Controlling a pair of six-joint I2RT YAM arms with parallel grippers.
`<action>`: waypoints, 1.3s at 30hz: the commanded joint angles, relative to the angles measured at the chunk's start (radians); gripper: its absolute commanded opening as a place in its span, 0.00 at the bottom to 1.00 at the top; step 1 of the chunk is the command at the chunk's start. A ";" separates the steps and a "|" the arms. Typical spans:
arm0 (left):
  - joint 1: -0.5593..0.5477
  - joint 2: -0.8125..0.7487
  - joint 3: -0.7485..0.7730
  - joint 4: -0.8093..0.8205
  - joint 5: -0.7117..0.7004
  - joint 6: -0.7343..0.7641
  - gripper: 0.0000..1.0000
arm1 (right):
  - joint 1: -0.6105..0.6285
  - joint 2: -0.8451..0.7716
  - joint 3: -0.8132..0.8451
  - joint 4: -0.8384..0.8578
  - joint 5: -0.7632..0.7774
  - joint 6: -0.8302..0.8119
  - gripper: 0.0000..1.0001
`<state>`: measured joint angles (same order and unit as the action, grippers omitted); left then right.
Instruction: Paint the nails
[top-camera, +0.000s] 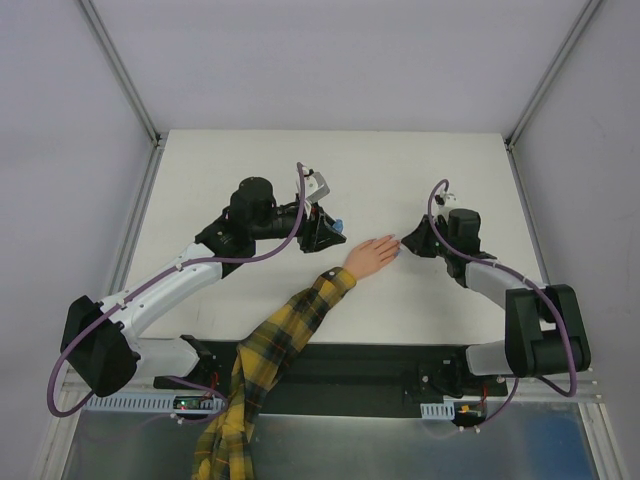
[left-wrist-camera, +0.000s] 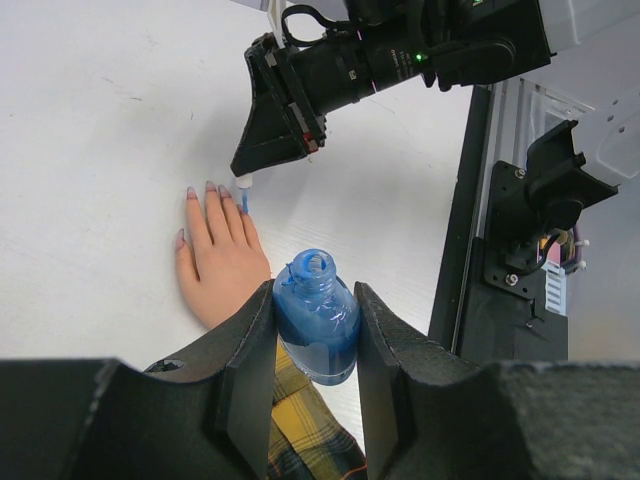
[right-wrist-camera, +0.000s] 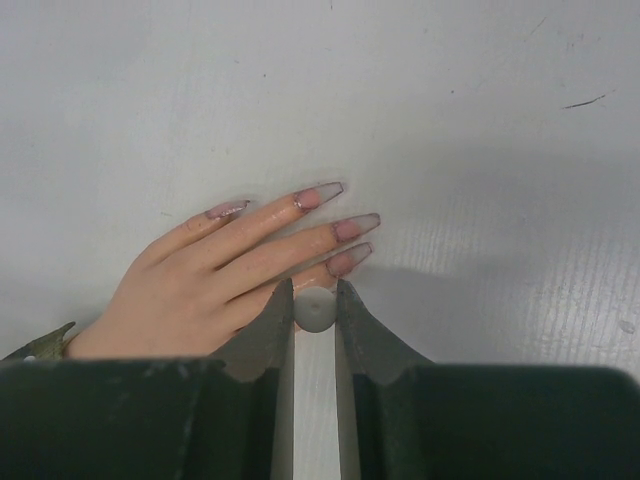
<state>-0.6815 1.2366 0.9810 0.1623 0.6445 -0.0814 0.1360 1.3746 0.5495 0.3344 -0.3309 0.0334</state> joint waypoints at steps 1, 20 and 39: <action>-0.009 -0.023 0.001 0.065 0.020 0.005 0.00 | -0.003 0.017 0.033 0.060 -0.025 -0.003 0.00; -0.009 -0.026 0.001 0.065 0.023 0.005 0.00 | -0.001 0.038 0.044 0.072 -0.022 0.003 0.00; -0.009 -0.020 0.001 0.065 0.024 0.003 0.00 | -0.003 0.067 0.066 0.063 -0.008 0.013 0.00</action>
<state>-0.6815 1.2366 0.9810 0.1722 0.6449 -0.0818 0.1360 1.4284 0.5667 0.3622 -0.3305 0.0418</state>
